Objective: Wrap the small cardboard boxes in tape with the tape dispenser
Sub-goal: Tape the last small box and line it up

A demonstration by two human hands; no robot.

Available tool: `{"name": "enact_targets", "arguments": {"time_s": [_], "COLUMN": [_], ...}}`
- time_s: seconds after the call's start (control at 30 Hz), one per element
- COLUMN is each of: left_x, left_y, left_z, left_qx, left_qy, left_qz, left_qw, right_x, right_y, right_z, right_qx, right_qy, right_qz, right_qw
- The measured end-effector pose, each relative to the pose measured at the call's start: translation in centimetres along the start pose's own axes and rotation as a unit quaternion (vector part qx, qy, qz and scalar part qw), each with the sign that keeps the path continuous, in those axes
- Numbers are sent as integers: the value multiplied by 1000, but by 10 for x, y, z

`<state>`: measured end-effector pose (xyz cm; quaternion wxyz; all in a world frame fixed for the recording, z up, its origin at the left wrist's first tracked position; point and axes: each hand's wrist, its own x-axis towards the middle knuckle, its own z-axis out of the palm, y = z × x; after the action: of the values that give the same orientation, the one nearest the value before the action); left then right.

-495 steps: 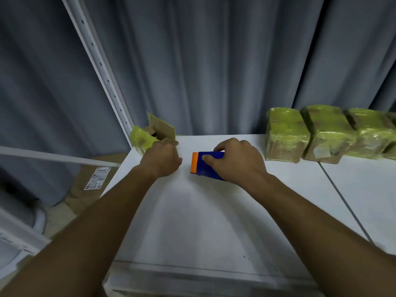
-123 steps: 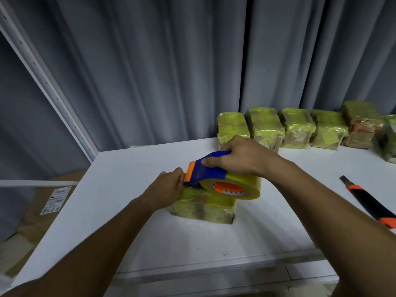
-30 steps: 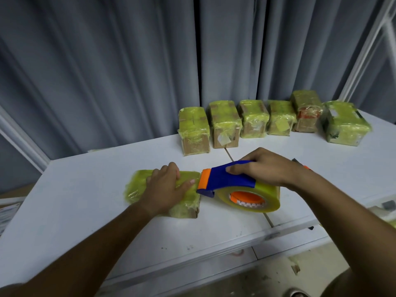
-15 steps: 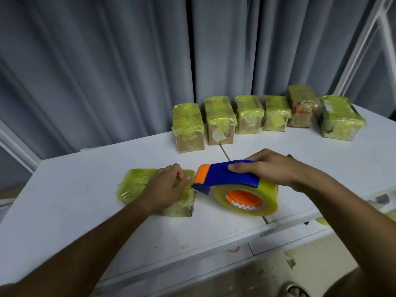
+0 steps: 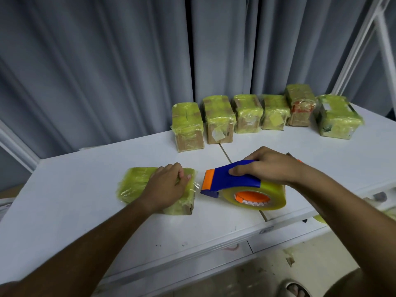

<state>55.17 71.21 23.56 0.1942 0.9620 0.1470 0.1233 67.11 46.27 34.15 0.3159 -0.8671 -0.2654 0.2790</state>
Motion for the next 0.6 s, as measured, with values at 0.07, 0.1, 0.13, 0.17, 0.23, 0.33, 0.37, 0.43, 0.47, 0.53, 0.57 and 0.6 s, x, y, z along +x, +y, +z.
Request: {"name": "enact_targets", "arguments": {"time_s": [0.07, 0.1, 0.13, 0.17, 0.23, 0.33, 0.37, 0.43, 0.47, 0.53, 0.57, 0.6], "left_x": [1, 1, 1, 1, 0, 0, 0, -1, -1, -1, -1, -2], "left_y": [1, 1, 1, 1, 4, 7, 7, 8, 8, 9, 10, 11], "left_z": [0, 0, 0, 0, -1, -2, -2, -2, -2, -3, -3, -3], "left_qx": [1, 0, -1, -2, -5, -8, -7, -6, -5, -1, 1, 1], "left_qy": [-5, -6, -7, -8, -10, -10, -10, -10, -11, -13, -13, -11], "left_qz": [-5, -5, -5, -7, -14, -14, -12, -12, -13, -15, -16, -15], "left_qw": [1000, 1000, 1000, 1000, 1000, 1000, 1000, 1000, 1000, 1000, 1000, 1000], "right_x": [3, 5, 8, 12, 17, 22, 24, 27, 28, 29, 30, 30], "right_y": [-7, -11, -15, -19, -26, -30, -31, -33, -34, -38, -40, -41], "right_z": [10, 14, 19, 23, 26, 25, 25, 25, 25, 25, 25, 25], "right_qx": [-10, -16, -22, -27, -40, -45, -43, -59, -71, -97, -110, -117], "right_qy": [1, 5, 12, 19, 29, 30, 32, 34, 36, 39, 41, 41], "right_qz": [-5, -8, -10, -12, -14, 6, 12, 14, 11, -3, -11, -14], "right_qw": [1000, 1000, 1000, 999, 999, 999, 999, 998, 997, 994, 993, 992]}}
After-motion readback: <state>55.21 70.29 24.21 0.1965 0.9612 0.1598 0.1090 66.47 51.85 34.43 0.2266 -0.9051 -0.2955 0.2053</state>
